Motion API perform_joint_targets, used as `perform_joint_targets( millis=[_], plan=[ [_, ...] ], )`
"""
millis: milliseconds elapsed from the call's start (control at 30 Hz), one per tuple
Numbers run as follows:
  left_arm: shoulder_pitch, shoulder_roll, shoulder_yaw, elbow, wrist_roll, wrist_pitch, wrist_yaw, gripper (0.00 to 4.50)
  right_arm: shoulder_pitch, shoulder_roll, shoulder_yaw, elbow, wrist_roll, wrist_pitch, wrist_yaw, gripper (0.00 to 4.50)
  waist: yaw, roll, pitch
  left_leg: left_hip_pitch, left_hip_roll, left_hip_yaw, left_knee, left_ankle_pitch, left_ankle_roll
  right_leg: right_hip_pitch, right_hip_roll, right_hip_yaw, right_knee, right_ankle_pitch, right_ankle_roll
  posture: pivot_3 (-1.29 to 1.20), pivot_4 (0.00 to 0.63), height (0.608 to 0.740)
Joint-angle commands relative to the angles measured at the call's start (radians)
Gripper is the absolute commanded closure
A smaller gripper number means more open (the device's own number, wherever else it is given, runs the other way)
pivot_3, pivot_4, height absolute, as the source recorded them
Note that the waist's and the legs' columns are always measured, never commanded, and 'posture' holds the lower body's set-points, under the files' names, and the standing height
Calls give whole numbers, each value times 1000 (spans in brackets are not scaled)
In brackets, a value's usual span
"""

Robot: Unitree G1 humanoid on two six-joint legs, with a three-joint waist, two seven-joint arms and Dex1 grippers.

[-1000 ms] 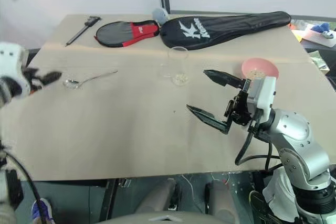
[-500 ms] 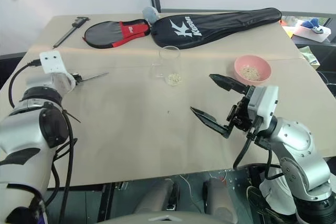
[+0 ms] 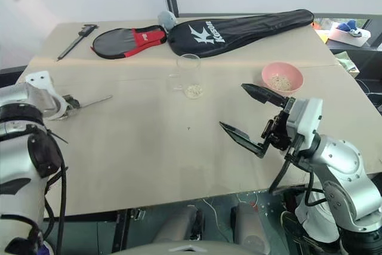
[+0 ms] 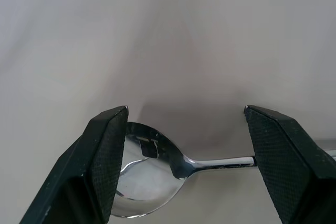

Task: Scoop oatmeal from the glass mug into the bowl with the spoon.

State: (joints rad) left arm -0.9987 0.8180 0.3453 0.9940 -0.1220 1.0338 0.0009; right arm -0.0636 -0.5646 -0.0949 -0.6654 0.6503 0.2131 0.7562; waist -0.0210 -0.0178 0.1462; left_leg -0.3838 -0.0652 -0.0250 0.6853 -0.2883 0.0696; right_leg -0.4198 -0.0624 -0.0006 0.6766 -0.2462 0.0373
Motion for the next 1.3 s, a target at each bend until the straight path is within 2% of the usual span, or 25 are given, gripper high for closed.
perform_joint_targets(
  millis=[33, 133, 200, 300, 400, 567, 667, 767, 900, 1033, 1300],
  plan=[
    [196, -39, 72, -323, -50, 374, -10, 838, -16, -3, -11, -9, 15, -15, 17, 0, -1, 2, -1, 1, 0, 1, -1, 0, 0, 0, 0, 1, 0, 0, 0, 0, 150, 740],
    [354, -88, 141, -650, -95, 565, -28, 838, -18, 1, -5, -10, 14, -14, 20, 0, 1, 6, -3, 2, 0, 1, -1, 0, 0, 1, 0, 3, 0, 0, 0, 0, 150, 740],
    [429, -103, 166, -790, -152, 581, -46, 838, -22, 3, 0, -12, 14, -10, 19, 0, 4, 9, -5, 3, 0, 1, -1, 0, 0, 2, 0, 4, 0, 0, 0, 0, 150, 740],
    [481, -67, 145, -945, -219, 581, -108, 838, -36, 10, 12, -8, 11, -5, 14, 0, 10, 10, -6, 4, 1, 0, -1, 0, 0, 4, 0, 3, 1, 0, 0, 0, 150, 740],
    [552, 56, 47, -1028, -238, 374, -277, 838, -55, 15, 21, 0, 3, 0, 5, 0, 13, 7, -4, 4, 0, -1, -1, 0, -1, 4, 0, 1, 1, 0, 0, 0, 150, 740],
    [753, 275, 15, -932, -237, -188, -780, 838, -57, 18, 17, -1, -1, 2, -11, 0, 10, 7, -2, 3, 0, -1, -4, -2, -4, 4, -1, 0, -5, 0, -1, 0, 150, 740],
    [802, 354, -6, -818, -257, -345, -1023, 838, -43, 21, 21, -6, -10, -5, -18, 0, 12, 7, -2, 3, 1, -2, -8, -2, -4, 3, -2, -1, -10, 0, -1, 0, 150, 740],
    [858, 397, -47, -727, -224, -493, -1175, 838, -21, 18, 18, -24, -9, -7, -19, 0, 14, 8, -2, 2, 1, -3, -12, 0, 0, 4, -2, -2, -14, 0, -1, 0, 150, 740],
    [841, 397, -104, -607, -170, -609, -1223, 838, 19, -6, -9, -68, 13, -8, -7, 0, 16, 6, -1, 0, 1, -4, -15, 0, 0, 2, -2, -3, -17, 0, -1, 0, 150, 740],
    [806, 346, -162, -569, -125, -684, -1198, 838, 73, -47, -44, -98, 48, -8, 33, 0, 24, 6, -1, 0, 1, -4, -14, -1, 1, 3, -2, -4, -17, 0, -1, 0, 150, 740],
    [680, 257, -258, -492, -43, -729, -1163, 838, 163, -157, -95, -38, 23, -58, 210, 0, 38, 6, -2, 0, 0, -4, -12, -3, 5, 5, -2, -4, -16, 0, -1, 0, 150, 740]
  ],
)
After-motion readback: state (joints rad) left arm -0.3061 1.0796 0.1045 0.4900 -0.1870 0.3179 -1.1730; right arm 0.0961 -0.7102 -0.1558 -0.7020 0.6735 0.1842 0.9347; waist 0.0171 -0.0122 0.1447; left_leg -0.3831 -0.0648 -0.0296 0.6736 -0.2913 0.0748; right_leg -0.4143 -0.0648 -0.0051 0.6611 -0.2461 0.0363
